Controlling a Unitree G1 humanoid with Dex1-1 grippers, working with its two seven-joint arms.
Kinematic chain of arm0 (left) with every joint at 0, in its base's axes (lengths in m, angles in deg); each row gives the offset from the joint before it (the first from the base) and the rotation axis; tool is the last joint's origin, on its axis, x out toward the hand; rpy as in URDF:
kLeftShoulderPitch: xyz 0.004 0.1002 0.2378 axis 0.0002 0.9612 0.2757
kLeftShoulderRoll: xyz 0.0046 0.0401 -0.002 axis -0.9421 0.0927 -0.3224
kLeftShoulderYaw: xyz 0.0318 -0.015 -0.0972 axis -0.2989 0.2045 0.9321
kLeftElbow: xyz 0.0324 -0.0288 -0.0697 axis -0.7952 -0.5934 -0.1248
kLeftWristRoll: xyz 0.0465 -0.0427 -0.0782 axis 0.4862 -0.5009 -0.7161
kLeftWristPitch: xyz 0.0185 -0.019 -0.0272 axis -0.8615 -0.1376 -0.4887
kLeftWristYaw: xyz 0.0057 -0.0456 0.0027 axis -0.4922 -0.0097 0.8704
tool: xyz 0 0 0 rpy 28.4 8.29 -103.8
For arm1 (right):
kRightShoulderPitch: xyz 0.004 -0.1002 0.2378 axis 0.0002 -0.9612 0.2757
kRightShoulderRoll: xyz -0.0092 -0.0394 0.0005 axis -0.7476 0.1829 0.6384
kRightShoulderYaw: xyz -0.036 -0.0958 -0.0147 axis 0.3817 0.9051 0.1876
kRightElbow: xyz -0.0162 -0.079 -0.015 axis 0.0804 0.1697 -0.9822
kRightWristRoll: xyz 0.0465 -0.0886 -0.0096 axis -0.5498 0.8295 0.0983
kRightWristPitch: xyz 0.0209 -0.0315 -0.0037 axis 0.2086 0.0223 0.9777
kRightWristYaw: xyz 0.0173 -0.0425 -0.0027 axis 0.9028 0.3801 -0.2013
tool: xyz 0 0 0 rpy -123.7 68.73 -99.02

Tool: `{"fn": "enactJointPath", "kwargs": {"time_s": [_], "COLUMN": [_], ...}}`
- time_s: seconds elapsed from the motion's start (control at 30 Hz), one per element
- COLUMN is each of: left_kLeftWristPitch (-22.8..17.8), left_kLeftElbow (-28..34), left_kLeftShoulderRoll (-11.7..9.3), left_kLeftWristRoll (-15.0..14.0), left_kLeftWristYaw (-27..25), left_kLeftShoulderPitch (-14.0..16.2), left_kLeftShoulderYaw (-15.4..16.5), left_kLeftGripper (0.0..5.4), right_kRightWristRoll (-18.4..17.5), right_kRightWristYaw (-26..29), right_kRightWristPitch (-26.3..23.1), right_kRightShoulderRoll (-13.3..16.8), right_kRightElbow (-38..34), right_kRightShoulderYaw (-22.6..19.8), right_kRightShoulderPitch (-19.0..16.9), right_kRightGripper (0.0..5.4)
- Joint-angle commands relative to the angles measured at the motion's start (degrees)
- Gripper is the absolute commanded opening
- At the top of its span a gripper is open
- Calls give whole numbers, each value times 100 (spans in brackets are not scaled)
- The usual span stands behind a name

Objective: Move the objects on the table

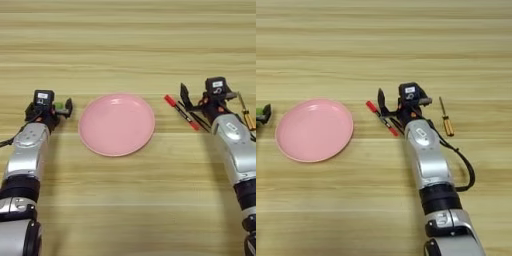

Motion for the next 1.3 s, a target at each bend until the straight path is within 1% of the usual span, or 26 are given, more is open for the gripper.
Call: {"fn": "enactJointPath", "kwargs": {"time_s": [0.03, 0.13, 0.23, 0.33, 0.47, 0.67, 0.83, 1.0, 1.17, 1.3], "left_kLeftWristPitch": [121, 159, 172, 179, 192, 216, 228, 220, 230, 227], "left_kLeftElbow": [132, 149, 174, 204, 226, 312, 362, 386, 358, 359], "left_kLeftShoulderRoll": [90, 114, 124, 144, 199, 267, 288, 285, 276, 265], "left_kLeftWristRoll": [38, 29, 31, 36, 39, 54, 55, 55, 59, 70], "left_kLeftWristYaw": [91, 100, 117, 159, 215, 291, 309, 314, 304, 317], "left_kLeftShoulderPitch": [63, 66, 74, 84, 81, 95, 109, 114, 108, 105], "left_kLeftShoulderYaw": [-21, -11, -11, -12, -33, -31, -11, -6, -6, -2], "left_kLeftGripper": [491, 522, 538, 538, 538, 538, 538, 538, 538, 538], "right_kRightWristRoll": [115, 191, 254, 283, 255, 287, 208, 63, 125, -50], "right_kRightWristYaw": [-76, -151, -197, -252, -263, -333, -319, -212, -201, -19], "right_kRightWristPitch": [98, 196, 271, 319, 314, 377, 432, 329, 258, 20], "right_kRightShoulderRoll": [148, 249, 317, 390, 589, 846, 1025, 1126, 1165, 1105], "right_kRightElbow": [56, 63, 49, -2, 6, 299, 544, 719, 845, 952], "right_kRightShoulderYaw": [-87, -141, -195, -265, -480, -740, -929, -1086, -1043, -1060], "right_kRightShoulderPitch": [26, -23, -84, -167, -301, -412, -540, -608, -637, -617], "right_kRightGripper": [540, 540, 540, 540, 540, 540, 540, 540, 540, 540]}}
